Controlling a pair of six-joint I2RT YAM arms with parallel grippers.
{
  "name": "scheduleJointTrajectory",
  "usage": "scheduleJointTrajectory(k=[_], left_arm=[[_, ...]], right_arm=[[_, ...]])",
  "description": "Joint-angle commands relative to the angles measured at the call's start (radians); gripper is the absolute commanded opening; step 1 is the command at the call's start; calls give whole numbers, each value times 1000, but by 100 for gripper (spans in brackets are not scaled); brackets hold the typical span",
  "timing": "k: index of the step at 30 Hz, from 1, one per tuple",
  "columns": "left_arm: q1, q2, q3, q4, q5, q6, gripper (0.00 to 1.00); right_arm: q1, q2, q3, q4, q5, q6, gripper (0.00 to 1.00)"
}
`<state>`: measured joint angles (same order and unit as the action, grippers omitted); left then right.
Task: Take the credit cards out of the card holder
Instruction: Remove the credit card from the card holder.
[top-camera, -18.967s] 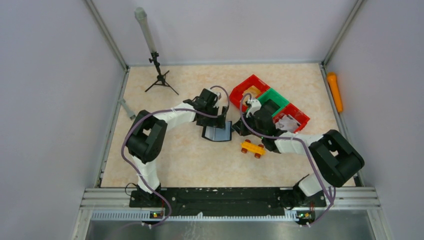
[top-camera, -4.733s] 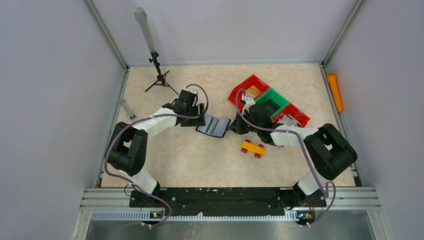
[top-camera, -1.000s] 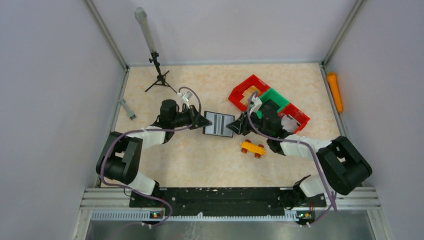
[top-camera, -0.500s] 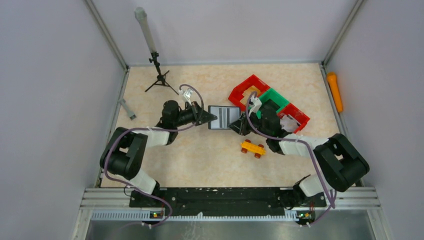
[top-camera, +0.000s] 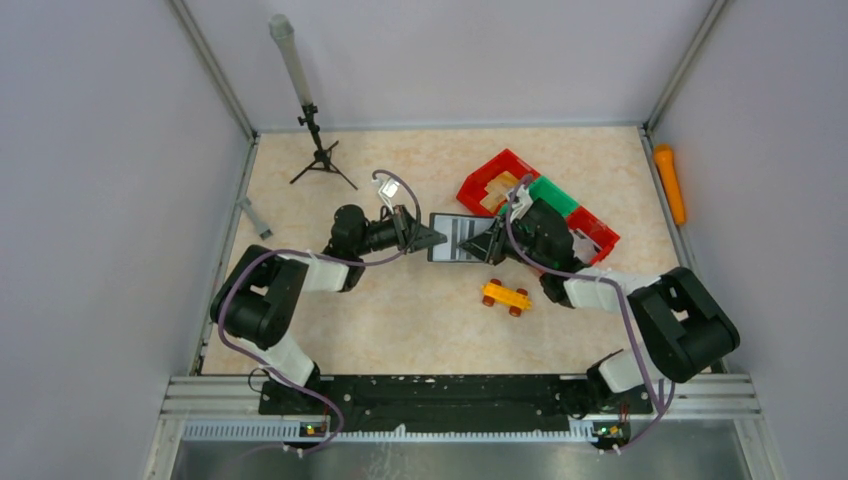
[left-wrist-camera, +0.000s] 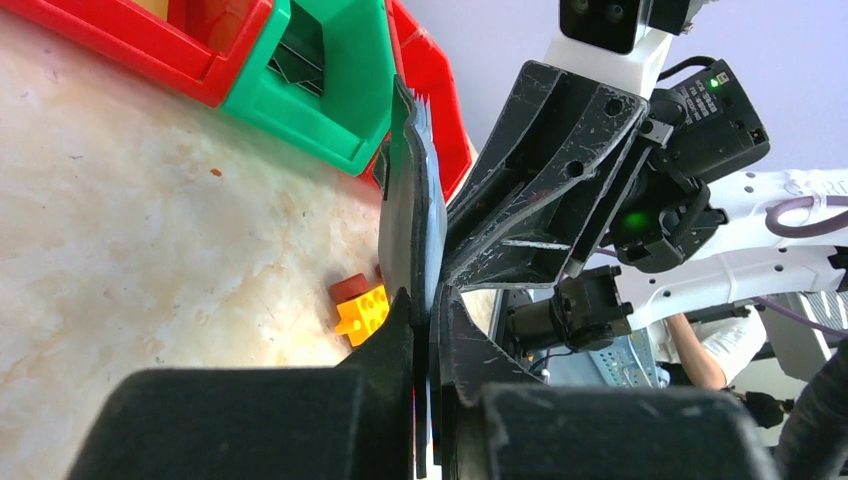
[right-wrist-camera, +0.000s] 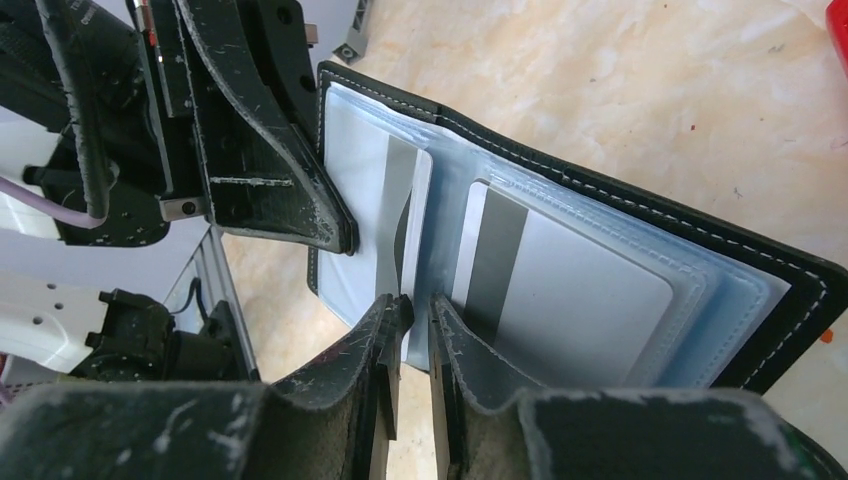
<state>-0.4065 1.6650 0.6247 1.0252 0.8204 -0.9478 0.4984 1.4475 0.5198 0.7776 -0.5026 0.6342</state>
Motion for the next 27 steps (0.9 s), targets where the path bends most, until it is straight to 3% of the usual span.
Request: scheduleJointTrajectory(k=[1,11,27], left_arm=[[-16,-45,13,82,80,4,0],[-22,0,13,230,130,-82,0],[-22,-24,3,223,129,-72,0]], right_arm=[[-27,-5,-24,123,-28,37,18],[-35,34,-38,264,-119,113,23],[-85,-23,-94,271,-60,119,22]])
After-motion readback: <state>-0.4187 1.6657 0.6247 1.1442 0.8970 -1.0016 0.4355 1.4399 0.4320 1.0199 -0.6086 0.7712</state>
